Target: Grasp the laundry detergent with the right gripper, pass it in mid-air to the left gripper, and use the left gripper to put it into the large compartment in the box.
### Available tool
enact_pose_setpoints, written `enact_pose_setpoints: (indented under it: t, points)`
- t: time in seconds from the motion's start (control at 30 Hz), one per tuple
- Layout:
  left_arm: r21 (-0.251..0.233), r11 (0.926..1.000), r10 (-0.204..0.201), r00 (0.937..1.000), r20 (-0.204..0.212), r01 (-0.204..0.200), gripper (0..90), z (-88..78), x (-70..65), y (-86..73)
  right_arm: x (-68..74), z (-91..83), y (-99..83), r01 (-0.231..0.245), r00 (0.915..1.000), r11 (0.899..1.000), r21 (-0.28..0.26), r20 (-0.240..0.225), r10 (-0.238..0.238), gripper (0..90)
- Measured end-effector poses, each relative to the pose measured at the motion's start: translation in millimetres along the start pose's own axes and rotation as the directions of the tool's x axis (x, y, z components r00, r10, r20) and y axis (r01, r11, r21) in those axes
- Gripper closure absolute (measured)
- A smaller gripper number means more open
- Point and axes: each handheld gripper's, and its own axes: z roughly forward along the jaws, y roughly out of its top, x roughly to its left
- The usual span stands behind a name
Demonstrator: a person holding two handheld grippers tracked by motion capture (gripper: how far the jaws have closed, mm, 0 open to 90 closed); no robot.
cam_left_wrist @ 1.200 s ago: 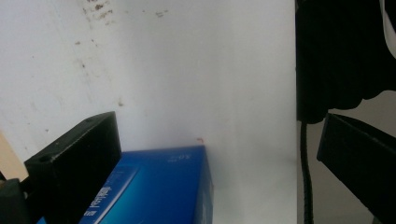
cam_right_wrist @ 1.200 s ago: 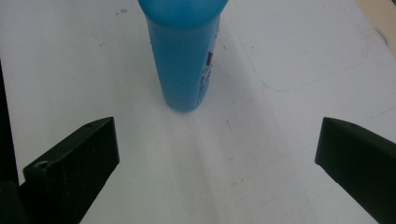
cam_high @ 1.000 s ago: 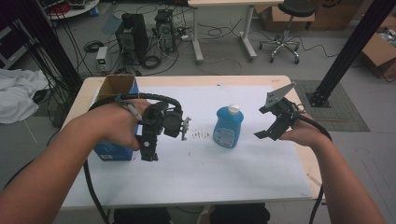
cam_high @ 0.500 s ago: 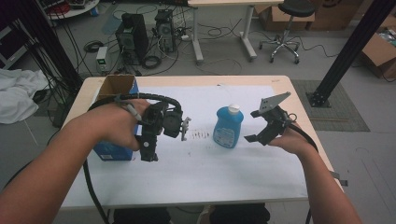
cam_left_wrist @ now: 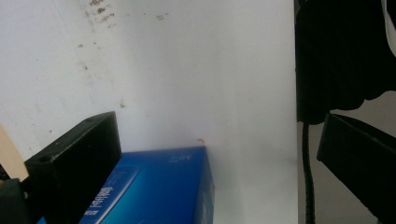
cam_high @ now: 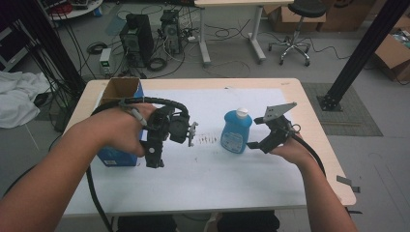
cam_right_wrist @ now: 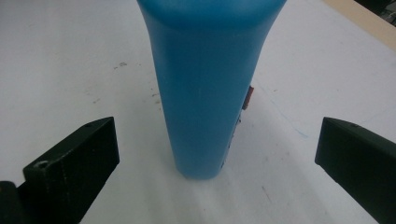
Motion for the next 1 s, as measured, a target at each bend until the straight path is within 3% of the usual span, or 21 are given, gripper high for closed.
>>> enact_pose_setpoints:
  t: [0.47,0.9,1.0]
  points:
    - [0.007,1.0000,0.000,1.0000,0.007,0.000,0.3,-0.2,-1.3,-1.2,3.4,27.8,-2.2,-0.018,0.9998,0.998,-0.065,-0.004,0.018,0.0]
    - [0.004,1.0000,-0.002,1.0000,0.004,0.002,0.3,0.7,-2.1,-3.8,6.2,39.2,-7.3,-0.023,0.9991,0.988,-0.151,0.032,0.028,0.0]
    - [0.004,1.0000,-0.006,1.0000,0.000,0.006,0.3,0.6,-2.1,-5.3,6.6,43.6,-7.6,-0.033,0.9984,0.982,-0.186,0.039,0.041,0.0]
